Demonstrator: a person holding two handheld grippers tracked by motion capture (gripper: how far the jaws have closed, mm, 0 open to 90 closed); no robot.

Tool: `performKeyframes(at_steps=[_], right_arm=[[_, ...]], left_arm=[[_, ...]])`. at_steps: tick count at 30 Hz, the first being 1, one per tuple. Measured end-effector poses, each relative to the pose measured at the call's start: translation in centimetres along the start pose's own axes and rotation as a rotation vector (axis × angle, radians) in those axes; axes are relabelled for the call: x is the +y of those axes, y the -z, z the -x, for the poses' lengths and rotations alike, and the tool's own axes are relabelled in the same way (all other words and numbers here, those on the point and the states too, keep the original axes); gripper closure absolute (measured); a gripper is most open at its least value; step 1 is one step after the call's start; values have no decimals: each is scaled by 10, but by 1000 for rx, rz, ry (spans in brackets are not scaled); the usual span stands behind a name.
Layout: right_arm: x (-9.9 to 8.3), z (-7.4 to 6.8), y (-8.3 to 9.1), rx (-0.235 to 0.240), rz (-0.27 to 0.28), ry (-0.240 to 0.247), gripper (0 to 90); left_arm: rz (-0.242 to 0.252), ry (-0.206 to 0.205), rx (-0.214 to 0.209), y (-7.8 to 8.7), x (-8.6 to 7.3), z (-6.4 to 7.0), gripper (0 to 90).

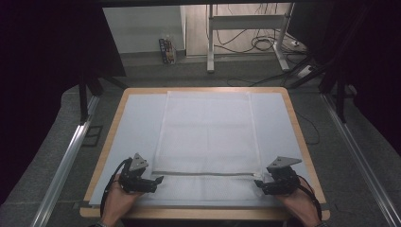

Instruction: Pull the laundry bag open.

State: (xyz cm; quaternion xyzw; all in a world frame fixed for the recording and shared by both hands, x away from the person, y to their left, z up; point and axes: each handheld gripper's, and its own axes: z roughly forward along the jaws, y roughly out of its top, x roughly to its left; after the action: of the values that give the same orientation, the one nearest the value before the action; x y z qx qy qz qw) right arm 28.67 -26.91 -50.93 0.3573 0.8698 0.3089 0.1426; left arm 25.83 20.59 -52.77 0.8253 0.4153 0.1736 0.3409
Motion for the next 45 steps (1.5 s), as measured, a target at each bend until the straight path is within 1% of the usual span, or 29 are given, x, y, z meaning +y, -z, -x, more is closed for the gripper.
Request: performKeyframes(at_steps=[2,4,6,8,9,10,11,12,15,16,18,19,20,21,22,23,25,27,29,32,33,35,37,39,41,43,44,45], right_arm=[[0,0,-3,-2,2,11,229],[1,-1,-8,7,1,14,200],[1,-3,-14,11,-22,29,181],[2,-3,-16,6,-17,39,195],[2,-3,-16,12,-19,40,219],[3,-3,-15,12,-28,25,271],[3,-3,-15,12,-28,25,271],[4,-4,-15,10,-34,17,295],[6,-8,-14,-3,-58,8,394],[6,-9,-12,-8,-63,5,460],[6,-9,-12,-6,-63,4,477],[6,-9,-11,-5,-62,4,513],[6,-8,-10,-9,-56,3,581],[6,-8,-10,-9,-56,3,581],[5,-8,-10,-8,-53,-4,613],[5,-7,-9,-12,-48,3,683],[5,-7,-9,2,-44,10,731],[5,-8,-9,18,-44,33,791],[5,-8,-8,21,-47,31,795],[6,-7,-8,33,-45,41,797],[6,-7,-7,33,-47,36,786],[5,-6,-6,26,-47,46,763],[5,-7,-5,24,-50,49,774],[6,-10,-3,3,-46,81,804],[7,-13,-3,-15,-47,106,810],[8,-15,0,-20,-23,116,809],[9,-13,2,-12,-5,102,797],[9,-13,2,-12,-5,102,797]], left_arm=[[-4,-5,0,-1,0,1,95],[-9,-10,-1,-2,1,1,96],[-10,-14,-1,-3,1,2,96],[-13,-18,-1,-3,1,2,96],[-16,-22,-2,-4,1,3,96],[-16,-23,-1,-4,1,3,96],[-18,-25,0,-4,1,3,96],[-19,-28,0,-4,1,3,96],[-17,-29,1,-3,1,3,96],[-17,-30,2,-3,1,3,96],[-19,-32,3,-3,1,4,96],[-20,-33,3,-3,1,4,96],[-20,-33,3,-4,2,4,96],[-20,-33,3,-4,2,4,96],[-19,-33,1,-4,2,4,96],[-19,-34,2,-4,2,4,97],[-21,-35,2,-5,2,4,97],[-24,-38,4,-5,2,5,98],[-24,-38,4,-5,2,5,98],[-24,-37,5,-5,2,4,98],[-24,-36,6,-5,2,4,98],[-24,-36,6,-5,2,4,98],[-25,-37,8,-5,2,4,98],[-28,-39,10,-5,2,4,99],[-25,-40,10,-5,2,5,99],[-23,-40,9,-5,3,5,99],[-21,-39,7,-5,3,5,99],[-21,-39,7,-5,3,5,99]])
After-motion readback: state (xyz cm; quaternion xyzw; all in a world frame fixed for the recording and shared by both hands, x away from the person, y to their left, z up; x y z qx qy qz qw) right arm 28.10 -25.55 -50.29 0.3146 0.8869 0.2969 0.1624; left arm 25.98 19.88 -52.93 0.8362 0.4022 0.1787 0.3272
